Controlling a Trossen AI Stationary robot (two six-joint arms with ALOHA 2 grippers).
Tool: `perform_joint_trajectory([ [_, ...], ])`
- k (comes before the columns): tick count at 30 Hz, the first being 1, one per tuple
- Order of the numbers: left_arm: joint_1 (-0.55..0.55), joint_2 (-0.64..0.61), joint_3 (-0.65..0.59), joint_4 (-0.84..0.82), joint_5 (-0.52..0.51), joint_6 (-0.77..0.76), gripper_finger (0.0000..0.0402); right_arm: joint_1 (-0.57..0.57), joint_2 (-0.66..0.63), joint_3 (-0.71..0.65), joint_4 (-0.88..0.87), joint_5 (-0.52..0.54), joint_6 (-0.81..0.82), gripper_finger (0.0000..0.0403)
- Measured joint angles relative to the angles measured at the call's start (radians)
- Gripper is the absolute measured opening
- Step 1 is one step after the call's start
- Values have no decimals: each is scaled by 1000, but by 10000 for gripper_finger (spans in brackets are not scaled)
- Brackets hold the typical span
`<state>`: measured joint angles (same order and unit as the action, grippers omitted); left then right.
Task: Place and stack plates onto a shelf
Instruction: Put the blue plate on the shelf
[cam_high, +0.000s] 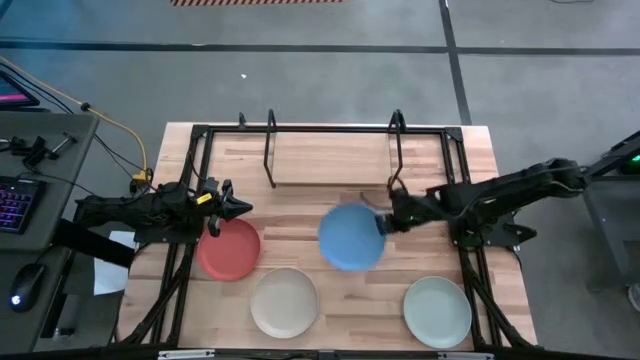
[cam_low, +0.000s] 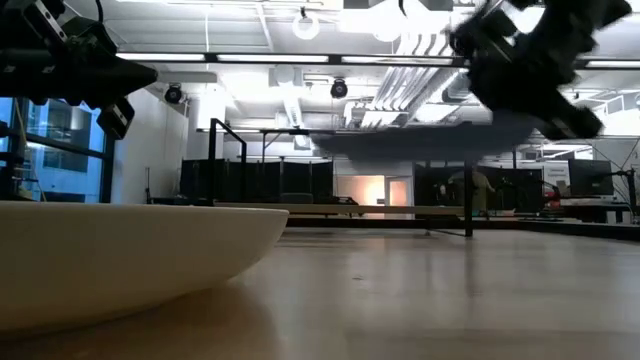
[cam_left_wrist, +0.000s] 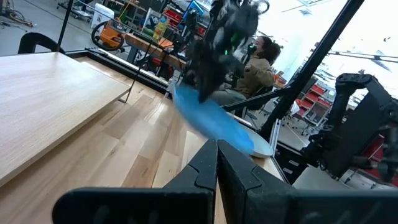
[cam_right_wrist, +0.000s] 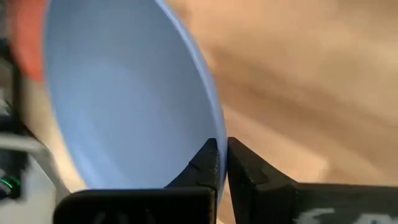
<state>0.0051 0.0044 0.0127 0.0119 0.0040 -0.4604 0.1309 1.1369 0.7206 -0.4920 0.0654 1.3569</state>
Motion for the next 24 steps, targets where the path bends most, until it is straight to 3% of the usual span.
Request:
perform_joint_trajectory([
  [5, 0, 0, 0, 0, 0, 0, 0, -63, -25, 41, 26, 175, 5, 0],
  [9, 0, 0, 0, 0, 0, 0, 0, -79, -22, -14, 103, 379, 167, 0],
  [15, 0, 0, 0, 0, 0, 0, 0, -78, -18, -172, 365, 563, 420, 0],
  [20, 0, 0, 0, 0, 0, 0, 0, -79, 15, -222, 384, 658, 593, 0],
  [24, 0, 0, 0, 0, 0, 0, 0, -87, 104, -216, 412, 657, 668, 0],
])
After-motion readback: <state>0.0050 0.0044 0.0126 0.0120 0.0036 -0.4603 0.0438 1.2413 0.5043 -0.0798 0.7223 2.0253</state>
